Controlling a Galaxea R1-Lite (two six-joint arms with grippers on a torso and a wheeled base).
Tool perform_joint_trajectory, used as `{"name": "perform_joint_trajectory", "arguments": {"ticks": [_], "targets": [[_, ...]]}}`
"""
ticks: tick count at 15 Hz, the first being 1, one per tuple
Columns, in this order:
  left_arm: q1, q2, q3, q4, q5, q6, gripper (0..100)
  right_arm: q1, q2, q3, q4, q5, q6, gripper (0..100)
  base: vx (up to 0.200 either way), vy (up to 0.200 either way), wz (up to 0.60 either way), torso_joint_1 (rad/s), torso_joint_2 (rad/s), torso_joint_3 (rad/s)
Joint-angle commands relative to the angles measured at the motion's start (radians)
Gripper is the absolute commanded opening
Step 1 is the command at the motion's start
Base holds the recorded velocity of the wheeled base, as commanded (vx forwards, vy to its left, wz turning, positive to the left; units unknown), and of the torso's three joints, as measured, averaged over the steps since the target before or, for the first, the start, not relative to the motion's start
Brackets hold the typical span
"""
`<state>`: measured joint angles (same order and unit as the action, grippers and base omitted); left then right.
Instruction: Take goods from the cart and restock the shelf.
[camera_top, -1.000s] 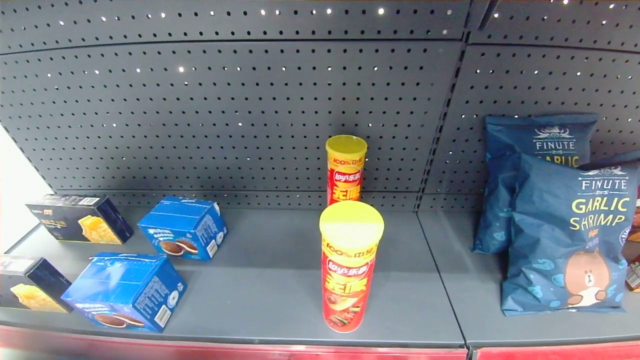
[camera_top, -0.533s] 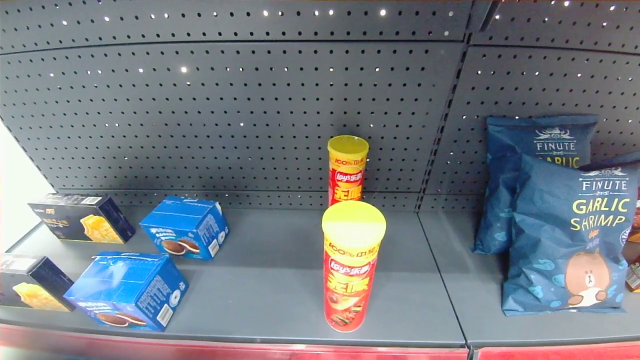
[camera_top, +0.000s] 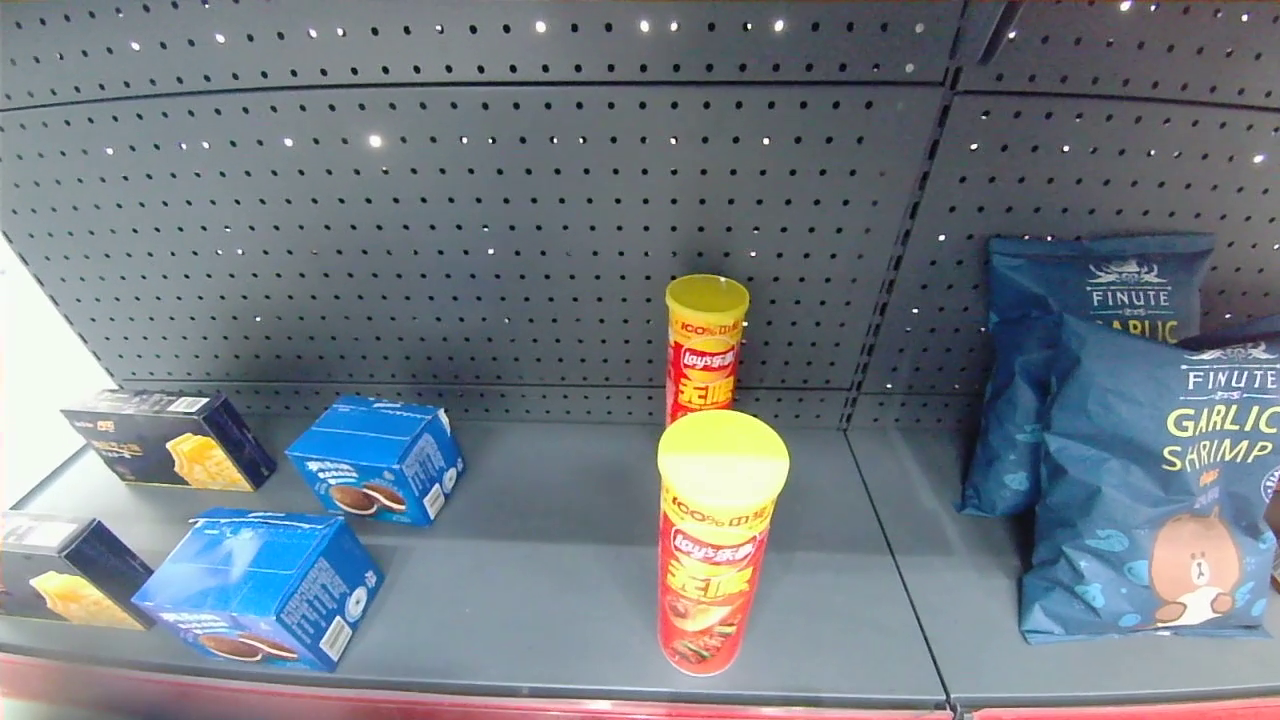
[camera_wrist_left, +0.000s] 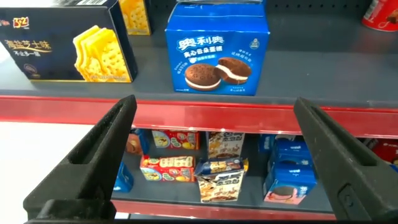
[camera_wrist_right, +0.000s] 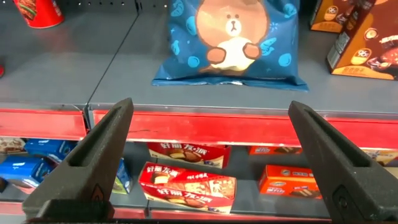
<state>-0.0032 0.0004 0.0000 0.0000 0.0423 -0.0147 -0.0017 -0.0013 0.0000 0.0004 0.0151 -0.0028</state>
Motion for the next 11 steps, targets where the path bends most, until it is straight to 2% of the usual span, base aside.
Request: {"name": "perform_joint_trajectory", "arguments": {"ticks": [1, 11], "targets": [[0.0, 0.0, 0.0, 0.0, 0.001, -0.001, 100, 0.0, 0.001, 0.0, 0.0, 0.0, 0.0, 100, 0.0, 0.0, 0.0, 0.0, 0.0, 0.0], [0.0, 0.0, 0.0, 0.0, 0.001, -0.001, 100, 0.0, 0.001, 0.0, 0.0, -0.001, 0.0, 100, 0.0, 0.0, 0.0, 0.0, 0.0, 0.0]]}}
